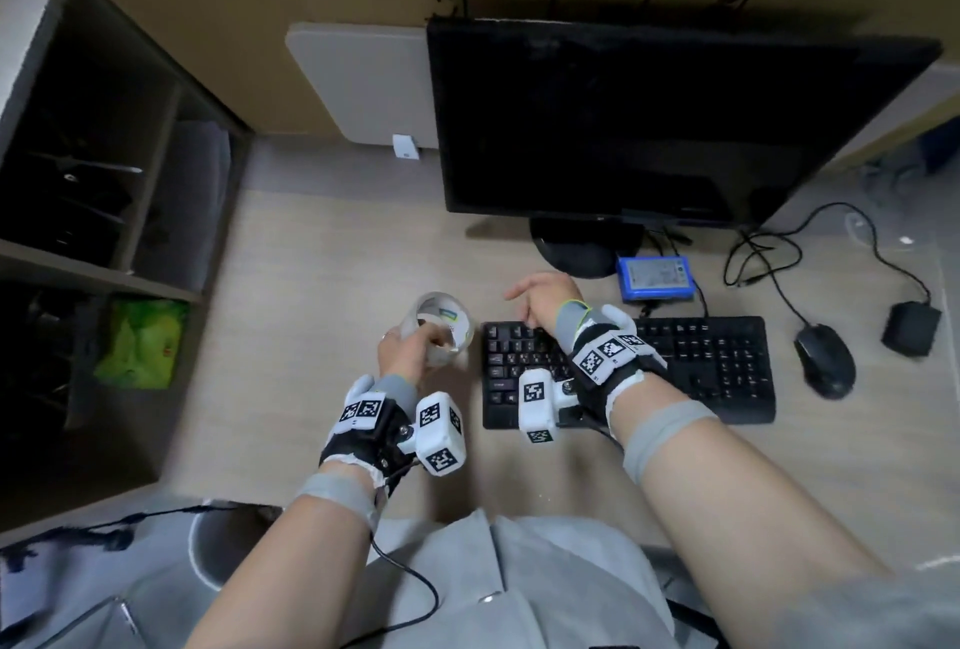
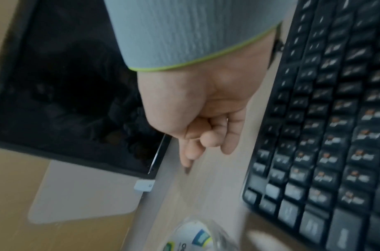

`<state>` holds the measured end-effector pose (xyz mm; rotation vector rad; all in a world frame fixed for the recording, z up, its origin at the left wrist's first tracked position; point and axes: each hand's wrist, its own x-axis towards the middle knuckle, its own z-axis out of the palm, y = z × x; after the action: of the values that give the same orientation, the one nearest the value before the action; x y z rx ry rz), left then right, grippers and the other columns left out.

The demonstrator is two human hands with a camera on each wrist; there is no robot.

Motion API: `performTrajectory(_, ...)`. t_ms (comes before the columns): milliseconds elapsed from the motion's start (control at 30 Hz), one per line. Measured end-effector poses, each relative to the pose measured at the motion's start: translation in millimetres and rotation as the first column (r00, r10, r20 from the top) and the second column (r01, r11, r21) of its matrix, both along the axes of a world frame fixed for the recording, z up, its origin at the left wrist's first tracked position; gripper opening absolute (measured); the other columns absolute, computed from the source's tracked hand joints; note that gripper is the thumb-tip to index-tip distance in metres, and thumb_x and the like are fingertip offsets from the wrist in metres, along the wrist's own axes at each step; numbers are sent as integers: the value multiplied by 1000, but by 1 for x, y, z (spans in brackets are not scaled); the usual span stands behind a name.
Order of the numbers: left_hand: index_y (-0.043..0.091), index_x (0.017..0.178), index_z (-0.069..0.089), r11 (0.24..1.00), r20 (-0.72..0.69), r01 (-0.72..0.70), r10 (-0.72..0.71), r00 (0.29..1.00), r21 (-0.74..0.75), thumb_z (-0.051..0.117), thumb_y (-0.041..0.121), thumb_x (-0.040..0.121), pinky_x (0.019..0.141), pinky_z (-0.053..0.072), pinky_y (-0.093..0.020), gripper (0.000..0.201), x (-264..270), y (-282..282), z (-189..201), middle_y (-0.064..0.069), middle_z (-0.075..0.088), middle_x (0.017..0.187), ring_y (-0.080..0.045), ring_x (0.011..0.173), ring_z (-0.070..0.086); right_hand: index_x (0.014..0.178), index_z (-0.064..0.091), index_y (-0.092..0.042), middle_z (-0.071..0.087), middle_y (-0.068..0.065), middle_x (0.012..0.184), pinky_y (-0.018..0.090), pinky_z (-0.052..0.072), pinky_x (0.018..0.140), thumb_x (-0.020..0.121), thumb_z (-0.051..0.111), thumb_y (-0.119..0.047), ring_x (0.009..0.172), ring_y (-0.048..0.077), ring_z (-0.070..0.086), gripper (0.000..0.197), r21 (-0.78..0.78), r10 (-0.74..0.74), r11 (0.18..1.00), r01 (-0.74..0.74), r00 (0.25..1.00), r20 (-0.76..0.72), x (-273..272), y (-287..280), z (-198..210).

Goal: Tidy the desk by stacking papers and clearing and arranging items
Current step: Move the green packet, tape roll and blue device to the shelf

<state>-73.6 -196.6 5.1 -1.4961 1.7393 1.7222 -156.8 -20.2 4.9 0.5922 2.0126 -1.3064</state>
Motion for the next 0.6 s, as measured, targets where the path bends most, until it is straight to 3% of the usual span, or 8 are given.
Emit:
performTrajectory(100,3,86,63,998,-15,60,-59,998,22,72,18,53,51,41,-25,38,-7,13,-2,-8,60,69,-20,56,54,79,70,-13,64,5,60,26,42,49,82,39,6,41,17,44,36,47,-112,993,110,993,41,14,30,-13)
performTrajectory(167,3,96,65,989,-46,130,-126,991,77,77,24,55,57,44,-25,47,-15,27,-7,-10,65,80,-19,61,58,82,68,-13,66,3,63,24,38,45,85,45,4,42,17,44,28,87,-159,984,153,984,74,26,55,-23)
performTrajectory(233,4,106,65,976,-75,173,-164,984,131,83,31,64,69,50,-28,54,-24,48,-12,-9,69,92,-19,72,63,81,69,-14,68,4,68,26,40,46,86,52,1,45,16,47,23,149,-212,969,199,975,74,32,84,-26)
performTrajectory(300,5,111,65,971,-88,157,-143,986,182,86,46,54,83,55,-34,73,-32,67,-16,-9,71,100,-23,84,67,75,66,-20,67,7,73,26,43,48,86,56,-1,49,17,48,24,159,-281,950,270,958,54,31,109,-35)
performTrajectory(400,4,106,65,944,-66,145,-131,989,297,80,53,62,83,55,-38,67,-41,95,-14,-11,72,95,-26,85,69,88,65,-24,63,7,79,24,47,62,84,60,-6,60,16,51,19,183,-336,925,334,942,-22,19,141,-32)
performTrajectory(467,6,102,65,927,-53,158,-149,987,339,73,46,77,85,54,-40,48,-46,109,-12,-13,71,92,-28,86,68,111,60,-23,65,8,90,21,53,72,79,64,-7,74,20,60,36,171,-311,933,317,948,-60,7,159,-36)
performTrajectory(533,6,109,65,939,-64,153,-140,988,310,72,39,80,91,52,-44,44,-55,124,-14,-15,71,101,-31,94,67,127,54,-26,64,8,119,37,53,95,65,67,-18,104,28,63,63,242,-199,948,208,978,-63,-12,181,-47)
performTrajectory(600,8,109,68,955,-85,142,-124,989,262,70,25,84,89,52,-39,31,-58,133,-12,-9,71,100,-29,94,67,132,51,-32,57,5,130,43,46,104,57,68,-27,119,30,57,77,381,-45,923,62,998,-51,-26,192,-57)
